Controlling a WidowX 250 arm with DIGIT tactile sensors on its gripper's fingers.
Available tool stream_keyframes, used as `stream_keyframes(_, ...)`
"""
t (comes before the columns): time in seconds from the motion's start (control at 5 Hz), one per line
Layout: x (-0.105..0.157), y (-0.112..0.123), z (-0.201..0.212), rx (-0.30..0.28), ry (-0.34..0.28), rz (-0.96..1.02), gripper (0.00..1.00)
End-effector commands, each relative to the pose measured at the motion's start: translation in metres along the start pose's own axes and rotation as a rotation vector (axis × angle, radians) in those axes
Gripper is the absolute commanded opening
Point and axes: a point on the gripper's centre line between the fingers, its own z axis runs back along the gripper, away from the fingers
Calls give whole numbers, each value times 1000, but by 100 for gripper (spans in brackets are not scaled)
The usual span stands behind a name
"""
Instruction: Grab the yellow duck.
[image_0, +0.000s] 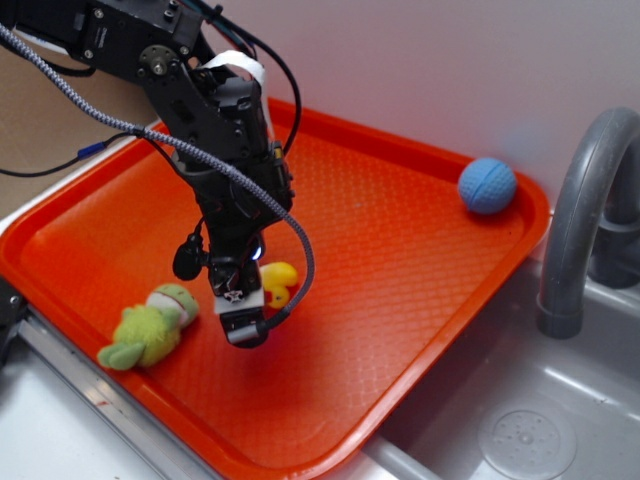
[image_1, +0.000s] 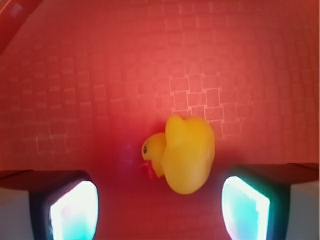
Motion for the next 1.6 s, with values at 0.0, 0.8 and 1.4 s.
stream_keyframes(0.0, 1, -4, -2, 2, -26, 3, 0)
stream_keyframes(0.8, 22, 2, -17, -78, 9, -21, 100)
stream_keyframes(1.4, 32, -1, -23, -73, -26, -26, 0)
